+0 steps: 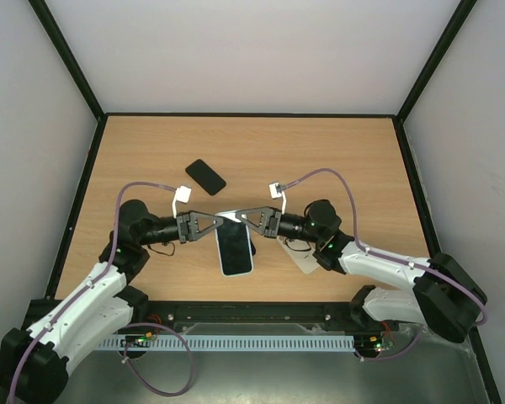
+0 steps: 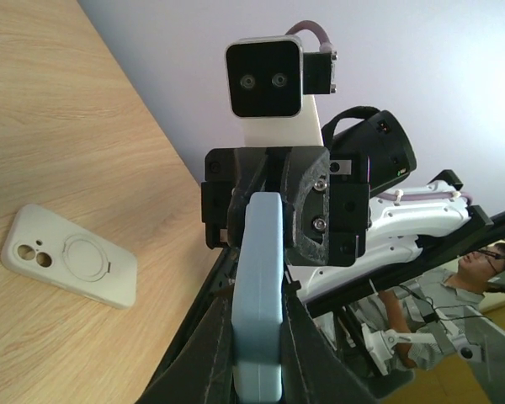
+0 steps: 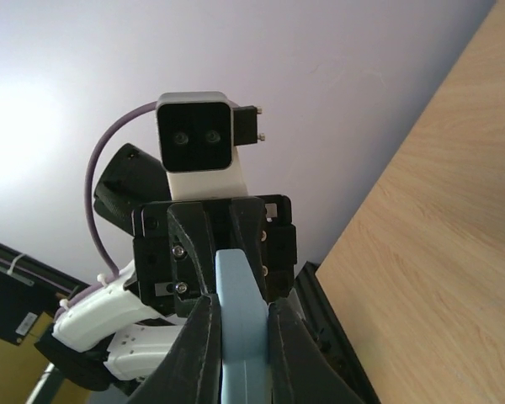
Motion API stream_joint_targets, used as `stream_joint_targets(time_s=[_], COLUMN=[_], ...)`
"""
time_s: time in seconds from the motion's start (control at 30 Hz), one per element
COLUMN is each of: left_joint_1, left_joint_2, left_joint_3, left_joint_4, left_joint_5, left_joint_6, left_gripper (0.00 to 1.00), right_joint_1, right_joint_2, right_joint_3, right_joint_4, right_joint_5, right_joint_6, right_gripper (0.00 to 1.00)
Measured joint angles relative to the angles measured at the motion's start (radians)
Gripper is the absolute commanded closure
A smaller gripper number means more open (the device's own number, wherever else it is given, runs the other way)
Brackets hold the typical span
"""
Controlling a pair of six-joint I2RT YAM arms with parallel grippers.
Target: Put the phone into the phone case
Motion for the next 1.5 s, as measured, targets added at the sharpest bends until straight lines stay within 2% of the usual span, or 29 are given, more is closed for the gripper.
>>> stream_joint_targets(time_s=[0.27,0.33,0.4,0.43,0.57,0.6,0.7,0.8,0.9,1.0,1.07,1.13,1.2,1.27,1.4,1.5], left_joint_1=[-0.013,-0.016,-0.018,-0.018,-0.014,-0.009,-0.002,-0.002,-0.002,-0.002,-0.002,-0.002,-0.002,0.000,0.000,0.000], left_joint_2=[-0.001,0.003,0.012,0.015,0.014,0.014,0.010,0.010,0.013,0.027,0.039,0.051,0.059,0.066,0.080,0.105], left_joint_3=[0.061,0.068,0.070,0.070,0.070,0.070,0.072,0.082,0.092,0.095,0.095,0.095,0.095,0.096,0.102,0.105], left_joint_4=[-0.093,-0.113,-0.119,-0.119,-0.130,-0.136,-0.156,-0.164,-0.161,-0.153,-0.151,-0.149,-0.144,-0.137,-0.121,-0.114], left_joint_5=[-0.007,-0.008,-0.008,-0.007,-0.025,-0.042,-0.079,-0.089,-0.094,-0.098,-0.105,-0.111,-0.112,-0.107,-0.114,-0.121], left_joint_6=[0.025,0.026,0.025,0.021,-0.004,-0.009,-0.016,-0.017,-0.018,-0.018,-0.018,-0.018,-0.023,-0.033,-0.038,-0.039], left_gripper=[0.98,0.98,0.98,0.98,0.98,0.98,0.98,0.98,0.98,0.97,0.98,0.98,0.95,0.83,0.50,0.38], right_joint_1=[0.010,0.013,0.015,0.016,0.014,0.010,0.005,0.005,0.005,0.005,0.005,0.005,0.004,0.004,0.005,0.005], right_joint_2=[-0.079,-0.092,-0.103,-0.108,-0.125,-0.130,-0.126,-0.102,-0.074,-0.051,-0.035,-0.017,-0.005,-0.005,-0.011,-0.022], right_joint_3=[0.000,0.000,0.000,0.000,-0.026,-0.046,-0.103,-0.110,-0.114,-0.119,-0.120,-0.121,-0.128,-0.132,-0.134,-0.145], right_joint_4=[-0.080,-0.109,-0.133,-0.146,-0.150,-0.130,-0.066,-0.051,-0.012,0.027,0.047,0.069,0.093,0.112,0.123,0.121], right_joint_5=[0.049,0.060,0.072,0.079,0.104,0.106,0.094,0.069,0.031,0.002,-0.013,-0.027,-0.037,-0.039,-0.012,0.039], right_joint_6=[-0.058,-0.072,-0.084,-0.089,-0.077,-0.063,-0.018,0.003,0.021,0.036,0.041,0.050,0.060,0.068,0.073,0.074], right_gripper=[0.98,0.94,0.86,0.79,0.44,0.40,0.38,0.41,0.49,0.64,0.83,0.92,0.95,0.98,0.98,0.98])
